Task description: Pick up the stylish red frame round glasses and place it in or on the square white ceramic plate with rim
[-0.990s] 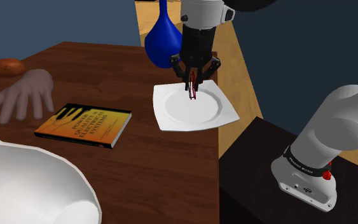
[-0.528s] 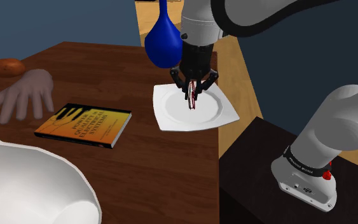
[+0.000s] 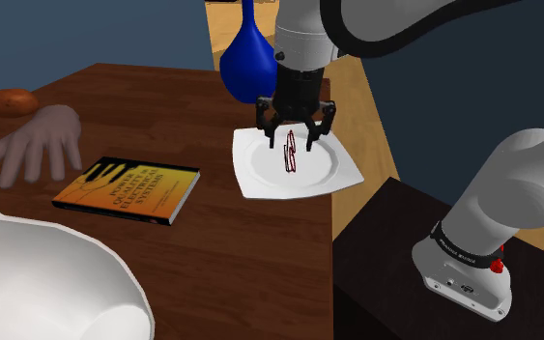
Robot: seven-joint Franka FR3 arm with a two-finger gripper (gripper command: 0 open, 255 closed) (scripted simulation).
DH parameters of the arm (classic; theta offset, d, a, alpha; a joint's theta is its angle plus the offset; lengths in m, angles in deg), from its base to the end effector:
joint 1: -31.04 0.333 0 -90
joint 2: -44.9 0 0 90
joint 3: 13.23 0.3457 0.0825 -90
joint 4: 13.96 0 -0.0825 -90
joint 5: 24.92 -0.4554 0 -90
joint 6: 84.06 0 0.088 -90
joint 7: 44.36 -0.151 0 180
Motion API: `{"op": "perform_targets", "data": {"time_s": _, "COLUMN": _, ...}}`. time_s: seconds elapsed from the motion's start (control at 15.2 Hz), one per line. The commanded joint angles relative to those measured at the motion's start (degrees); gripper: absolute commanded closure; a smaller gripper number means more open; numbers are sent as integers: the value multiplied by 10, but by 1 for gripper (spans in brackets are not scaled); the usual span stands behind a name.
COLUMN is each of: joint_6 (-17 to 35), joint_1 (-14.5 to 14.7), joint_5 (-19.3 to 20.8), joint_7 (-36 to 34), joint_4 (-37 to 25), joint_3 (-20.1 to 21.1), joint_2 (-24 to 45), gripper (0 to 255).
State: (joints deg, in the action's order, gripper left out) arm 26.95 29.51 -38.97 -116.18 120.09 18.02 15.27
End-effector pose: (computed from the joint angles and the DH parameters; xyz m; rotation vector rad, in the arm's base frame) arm 0.4013 0.2670 0.4620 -2.8234 1.3113 -0.0945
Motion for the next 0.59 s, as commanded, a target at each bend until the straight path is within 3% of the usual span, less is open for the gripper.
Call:
{"op": "perform_targets", "data": {"time_s": 0.0, "joint_6": 0, "joint_1": 0, "joint_5": 0, "joint_7": 0, "joint_4": 0, "joint_3": 0, "joint_2": 0, "gripper": 0}}
{"op": "perform_targets", "data": {"time_s": 0.2, "joint_6": 0, "joint_1": 0, "joint_5": 0, "joint_7": 0, "joint_4": 0, "joint_3": 0, "joint_2": 0, "gripper": 0}}
{"op": "perform_targets", "data": {"time_s": 0.53, "joint_6": -74, "joint_1": -2, "joint_5": 7, "joint_7": -1, "joint_4": -64, "joint_3": -16, "joint_2": -11, "gripper": 0}}
